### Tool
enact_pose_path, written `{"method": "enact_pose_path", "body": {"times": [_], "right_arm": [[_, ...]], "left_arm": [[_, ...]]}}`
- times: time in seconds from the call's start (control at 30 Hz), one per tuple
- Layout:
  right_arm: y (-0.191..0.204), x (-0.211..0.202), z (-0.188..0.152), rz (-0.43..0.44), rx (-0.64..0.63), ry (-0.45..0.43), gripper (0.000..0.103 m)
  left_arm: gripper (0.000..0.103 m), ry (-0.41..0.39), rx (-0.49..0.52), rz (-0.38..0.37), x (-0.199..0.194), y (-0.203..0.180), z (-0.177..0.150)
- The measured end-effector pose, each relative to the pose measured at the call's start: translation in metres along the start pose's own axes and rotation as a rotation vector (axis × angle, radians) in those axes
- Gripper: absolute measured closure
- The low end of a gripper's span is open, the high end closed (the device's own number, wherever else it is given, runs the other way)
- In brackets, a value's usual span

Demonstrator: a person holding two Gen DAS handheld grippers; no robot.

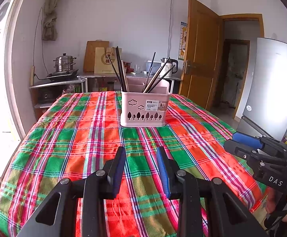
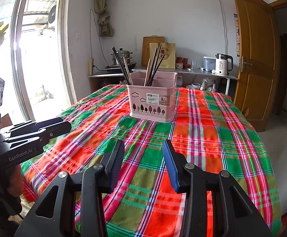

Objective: Organize utensils

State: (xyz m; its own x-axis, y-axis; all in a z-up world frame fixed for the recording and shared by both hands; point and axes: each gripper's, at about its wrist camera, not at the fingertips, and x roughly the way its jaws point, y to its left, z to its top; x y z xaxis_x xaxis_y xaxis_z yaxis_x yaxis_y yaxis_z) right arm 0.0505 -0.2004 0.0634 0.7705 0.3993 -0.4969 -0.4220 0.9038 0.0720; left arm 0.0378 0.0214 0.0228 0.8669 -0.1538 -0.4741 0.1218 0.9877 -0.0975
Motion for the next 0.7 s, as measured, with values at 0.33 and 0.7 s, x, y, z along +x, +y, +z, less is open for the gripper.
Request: {"method": "enact_pose_path", "body": {"times": [0.33, 0.7], "right_arm": [[0.0007, 0.0005, 0.0004, -0.001, -0.003, 0.001, 0.062], [-0.0006, 0.0014, 0.0008, -0.005, -0.004, 0.005, 0.062]], "left_arm": [[0.071, -0.001, -0.004, 0.016, 0.001, 0.003, -0.0009], [0.071, 0.005, 0.002, -0.024, 0.0015, -0.0014, -0.0047]]}}
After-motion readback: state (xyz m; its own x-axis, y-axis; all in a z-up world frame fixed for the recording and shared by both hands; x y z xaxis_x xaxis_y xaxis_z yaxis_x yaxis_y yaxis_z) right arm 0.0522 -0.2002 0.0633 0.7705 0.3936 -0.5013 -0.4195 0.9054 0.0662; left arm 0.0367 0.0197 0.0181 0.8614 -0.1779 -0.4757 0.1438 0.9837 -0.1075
